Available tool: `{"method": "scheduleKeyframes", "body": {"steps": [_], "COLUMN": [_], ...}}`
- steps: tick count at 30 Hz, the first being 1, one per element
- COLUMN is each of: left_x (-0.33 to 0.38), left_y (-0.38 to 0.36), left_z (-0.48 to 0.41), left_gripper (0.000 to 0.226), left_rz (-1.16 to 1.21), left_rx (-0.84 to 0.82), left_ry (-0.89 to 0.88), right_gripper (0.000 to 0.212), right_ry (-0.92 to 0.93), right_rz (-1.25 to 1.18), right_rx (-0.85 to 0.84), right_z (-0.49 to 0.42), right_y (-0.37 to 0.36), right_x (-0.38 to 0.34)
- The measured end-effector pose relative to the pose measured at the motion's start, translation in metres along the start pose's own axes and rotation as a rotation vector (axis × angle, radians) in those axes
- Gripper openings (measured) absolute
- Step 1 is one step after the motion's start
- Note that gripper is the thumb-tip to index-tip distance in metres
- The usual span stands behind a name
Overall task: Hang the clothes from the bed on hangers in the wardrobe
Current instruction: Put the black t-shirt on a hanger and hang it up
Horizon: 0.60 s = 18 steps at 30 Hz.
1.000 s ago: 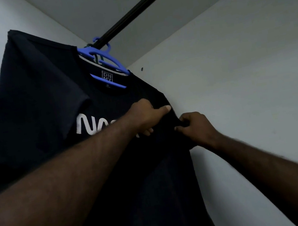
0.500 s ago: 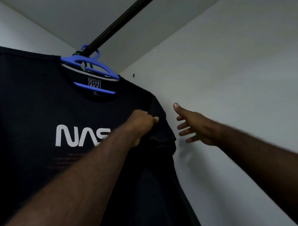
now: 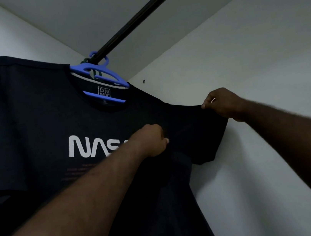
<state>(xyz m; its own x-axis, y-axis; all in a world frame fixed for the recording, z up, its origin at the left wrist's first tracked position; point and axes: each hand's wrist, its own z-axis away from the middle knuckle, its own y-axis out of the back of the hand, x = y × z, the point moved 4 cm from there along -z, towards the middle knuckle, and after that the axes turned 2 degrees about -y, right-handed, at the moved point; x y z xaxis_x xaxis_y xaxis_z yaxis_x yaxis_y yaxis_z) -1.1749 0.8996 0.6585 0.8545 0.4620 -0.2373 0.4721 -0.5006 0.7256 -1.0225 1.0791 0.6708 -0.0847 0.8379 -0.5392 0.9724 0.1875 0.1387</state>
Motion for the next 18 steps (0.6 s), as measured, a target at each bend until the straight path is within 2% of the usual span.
{"method": "scheduleKeyframes", "body": {"steps": [2,4,6,9,11,15,16,18], "left_x": [0.014,0.025,0.026,0.02,0.021,0.047,0.054,0.064], "left_y": [0.007,0.012,0.018,0.025,0.029,0.038,0.043,0.05], "left_z": [-0.008,-0.02,-0.038,-0.057,-0.062,-0.057,-0.055,-0.051], "left_gripper": [0.031,0.044,0.059,0.056,0.05,0.068,0.067,0.041], "left_rz": [-0.181,-0.266,-0.363,-0.429,-0.216,0.611,0.705,0.714], "left_rx": [0.105,0.149,0.104,-0.013,-0.029,-0.022,-0.036,-0.073], "left_ry": [-0.098,-0.181,-0.162,-0.054,-0.004,0.106,0.108,0.088], "right_gripper": [0.012,0.014,0.016,0.019,0.02,0.012,0.009,0.01], "right_ry": [0.046,0.096,0.15,0.151,0.131,0.114,0.121,0.135], "right_rz": [0.069,0.1,0.123,0.119,0.013,-0.352,-0.386,-0.427], "right_rx": [-0.012,-0.004,0.026,0.023,0.004,-0.127,-0.175,-0.261], "right_z": [-0.002,-0.003,-0.001,0.008,0.018,0.046,0.053,0.068], "right_y": [0.003,0.004,0.007,0.011,0.013,0.004,-0.001,-0.013], "right_x": [-0.009,-0.015,-0.019,-0.02,-0.023,-0.034,-0.038,-0.044]}}
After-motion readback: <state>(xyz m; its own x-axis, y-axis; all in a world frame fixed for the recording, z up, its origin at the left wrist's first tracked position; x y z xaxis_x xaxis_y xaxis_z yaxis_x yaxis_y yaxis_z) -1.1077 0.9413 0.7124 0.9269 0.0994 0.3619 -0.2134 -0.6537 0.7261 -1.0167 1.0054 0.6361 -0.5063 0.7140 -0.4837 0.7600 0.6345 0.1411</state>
